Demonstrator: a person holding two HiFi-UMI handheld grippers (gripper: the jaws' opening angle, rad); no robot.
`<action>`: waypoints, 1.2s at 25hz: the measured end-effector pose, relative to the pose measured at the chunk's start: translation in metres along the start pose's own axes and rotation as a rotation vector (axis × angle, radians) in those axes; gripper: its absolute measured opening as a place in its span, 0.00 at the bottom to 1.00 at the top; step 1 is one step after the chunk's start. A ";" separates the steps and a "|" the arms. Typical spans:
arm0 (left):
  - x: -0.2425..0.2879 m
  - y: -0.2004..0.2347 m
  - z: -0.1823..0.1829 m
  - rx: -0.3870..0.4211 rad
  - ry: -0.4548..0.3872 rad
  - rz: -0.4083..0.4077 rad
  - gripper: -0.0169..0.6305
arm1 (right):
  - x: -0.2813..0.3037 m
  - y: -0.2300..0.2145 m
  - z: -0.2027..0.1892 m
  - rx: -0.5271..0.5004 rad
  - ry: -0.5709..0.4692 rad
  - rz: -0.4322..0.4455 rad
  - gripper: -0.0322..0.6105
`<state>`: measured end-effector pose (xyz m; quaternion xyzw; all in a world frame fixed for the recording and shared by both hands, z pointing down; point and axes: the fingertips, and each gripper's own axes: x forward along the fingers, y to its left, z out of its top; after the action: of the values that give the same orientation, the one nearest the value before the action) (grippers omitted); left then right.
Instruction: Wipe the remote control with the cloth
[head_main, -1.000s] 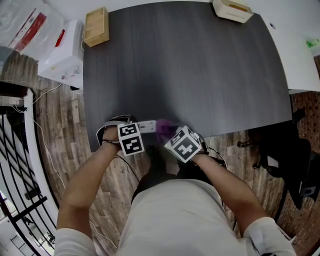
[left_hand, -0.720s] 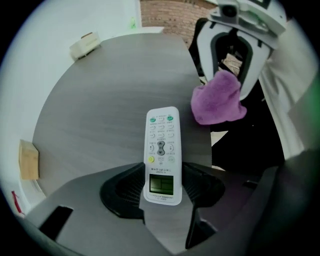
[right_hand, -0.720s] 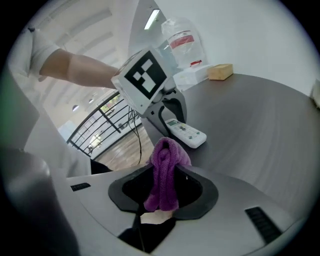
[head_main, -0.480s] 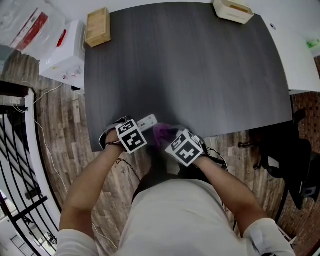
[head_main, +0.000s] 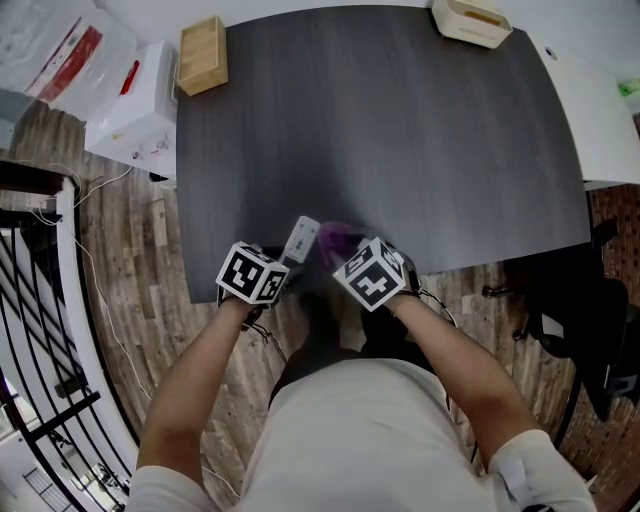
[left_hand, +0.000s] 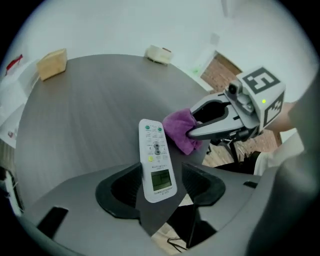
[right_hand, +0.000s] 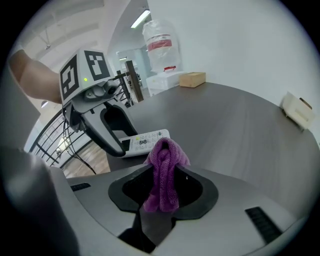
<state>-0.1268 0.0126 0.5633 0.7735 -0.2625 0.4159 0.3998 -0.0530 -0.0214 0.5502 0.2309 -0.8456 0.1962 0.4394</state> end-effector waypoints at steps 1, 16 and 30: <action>0.001 -0.004 -0.001 -0.012 -0.020 -0.012 0.39 | 0.001 0.000 0.000 0.001 0.002 -0.002 0.25; 0.018 -0.017 0.003 -0.314 -0.245 -0.118 0.28 | 0.009 0.000 0.008 -0.046 0.001 0.017 0.25; 0.016 -0.003 0.021 -0.494 -0.344 0.107 0.22 | -0.020 0.050 -0.044 -0.090 0.077 0.170 0.24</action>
<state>-0.1072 -0.0049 0.5690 0.6970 -0.4599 0.2230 0.5030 -0.0423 0.0475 0.5502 0.1306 -0.8528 0.2032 0.4631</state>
